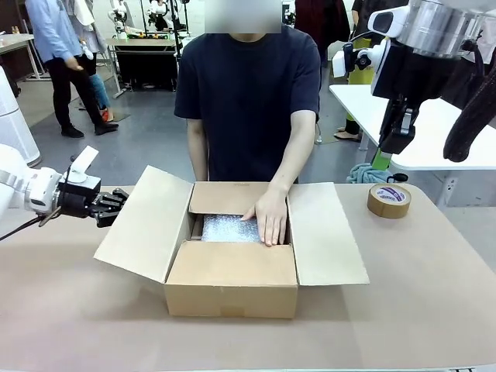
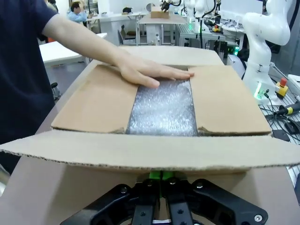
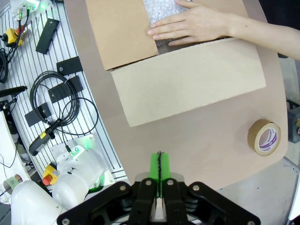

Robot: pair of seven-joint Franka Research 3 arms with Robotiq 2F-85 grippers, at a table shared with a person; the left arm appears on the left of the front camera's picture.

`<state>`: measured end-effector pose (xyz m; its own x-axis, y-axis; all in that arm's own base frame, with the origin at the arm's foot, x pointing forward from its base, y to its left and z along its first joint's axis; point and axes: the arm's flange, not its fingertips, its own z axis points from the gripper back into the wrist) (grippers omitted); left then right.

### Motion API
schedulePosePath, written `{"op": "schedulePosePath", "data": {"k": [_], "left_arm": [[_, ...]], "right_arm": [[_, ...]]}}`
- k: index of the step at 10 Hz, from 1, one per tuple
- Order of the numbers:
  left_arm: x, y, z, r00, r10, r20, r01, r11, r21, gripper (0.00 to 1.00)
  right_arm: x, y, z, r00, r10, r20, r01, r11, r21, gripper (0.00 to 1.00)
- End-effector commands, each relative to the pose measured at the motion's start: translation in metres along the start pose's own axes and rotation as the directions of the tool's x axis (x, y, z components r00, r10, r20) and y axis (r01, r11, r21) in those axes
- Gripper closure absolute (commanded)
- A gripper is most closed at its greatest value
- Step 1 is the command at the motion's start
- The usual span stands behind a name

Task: Wrap the clocks to prevent damage.
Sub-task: Push the right (or left) flap of the Package Box to close it.

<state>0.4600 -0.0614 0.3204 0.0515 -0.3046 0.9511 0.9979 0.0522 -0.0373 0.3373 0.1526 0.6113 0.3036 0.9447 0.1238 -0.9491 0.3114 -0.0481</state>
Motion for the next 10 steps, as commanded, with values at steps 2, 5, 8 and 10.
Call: {"op": "schedulePosePath", "data": {"k": [2,5,8,10], "left_arm": [[0.020,0.003,-0.019,0.994,-0.090,0.061,0.090,0.996,0.005,1.00],[0.036,0.004,-0.042,0.991,-0.122,0.049,0.123,0.992,-0.023,1.00],[0.025,0.012,-0.075,0.994,-0.110,-0.023,0.109,0.993,-0.045,1.00],[0.003,0.015,-0.089,0.993,-0.080,-0.082,0.075,0.996,-0.054,1.00]], "right_arm": [[0.001,0.001,0.000,1.000,-0.016,0.005,0.016,1.000,0.003,0.99],[0.001,0.001,0.000,1.000,-0.016,0.005,0.016,1.000,0.003,0.99],[0.001,0.001,0.000,1.000,-0.016,0.005,0.016,1.000,0.003,0.99],[0.001,0.001,0.000,1.000,-0.016,0.005,0.016,1.000,0.003,0.99]]}}
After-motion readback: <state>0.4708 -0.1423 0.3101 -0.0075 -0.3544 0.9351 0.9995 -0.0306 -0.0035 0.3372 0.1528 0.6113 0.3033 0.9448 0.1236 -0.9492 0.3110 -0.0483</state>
